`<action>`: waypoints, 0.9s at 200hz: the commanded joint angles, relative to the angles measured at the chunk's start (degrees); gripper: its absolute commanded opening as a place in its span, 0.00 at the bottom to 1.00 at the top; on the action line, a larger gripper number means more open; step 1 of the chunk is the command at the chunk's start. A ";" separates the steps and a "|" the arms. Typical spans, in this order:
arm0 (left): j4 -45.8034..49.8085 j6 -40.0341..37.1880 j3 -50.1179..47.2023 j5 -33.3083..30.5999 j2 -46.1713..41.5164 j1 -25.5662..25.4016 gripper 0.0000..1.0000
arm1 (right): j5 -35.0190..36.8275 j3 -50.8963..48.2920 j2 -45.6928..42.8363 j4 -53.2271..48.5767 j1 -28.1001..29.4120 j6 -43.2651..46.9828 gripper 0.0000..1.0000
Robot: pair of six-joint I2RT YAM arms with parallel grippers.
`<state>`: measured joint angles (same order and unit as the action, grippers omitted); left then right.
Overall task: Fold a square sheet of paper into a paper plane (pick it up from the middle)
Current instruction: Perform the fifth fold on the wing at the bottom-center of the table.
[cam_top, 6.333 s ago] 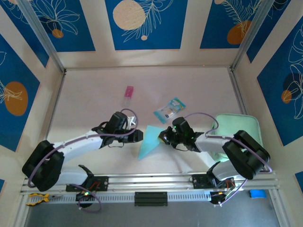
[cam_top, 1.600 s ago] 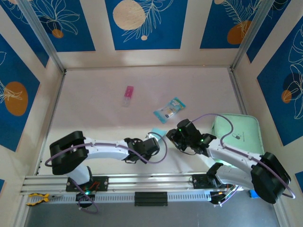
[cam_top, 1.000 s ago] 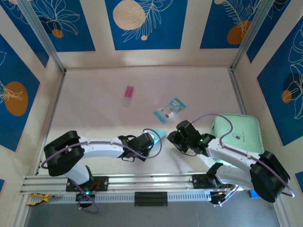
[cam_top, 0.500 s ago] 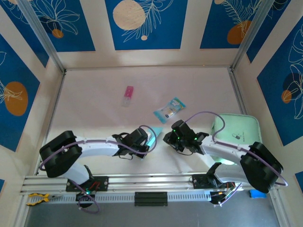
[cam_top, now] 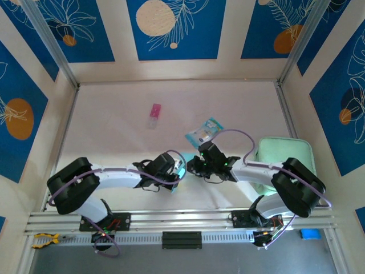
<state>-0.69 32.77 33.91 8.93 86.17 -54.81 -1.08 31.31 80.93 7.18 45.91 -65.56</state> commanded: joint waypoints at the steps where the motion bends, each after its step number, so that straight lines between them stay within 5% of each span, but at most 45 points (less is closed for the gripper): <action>1: 2.42 0.64 -2.95 2.46 1.19 0.90 0.00 | -4.00 1.25 2.24 4.97 0.78 2.68 0.12; 180: -1.34 1.37 -5.43 7.73 2.67 4.27 0.00 | -9.11 2.24 11.56 11.16 -2.57 4.48 0.10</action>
<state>-6.90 34.20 30.57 16.03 86.21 -51.11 -8.58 32.69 90.70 17.50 43.79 -61.95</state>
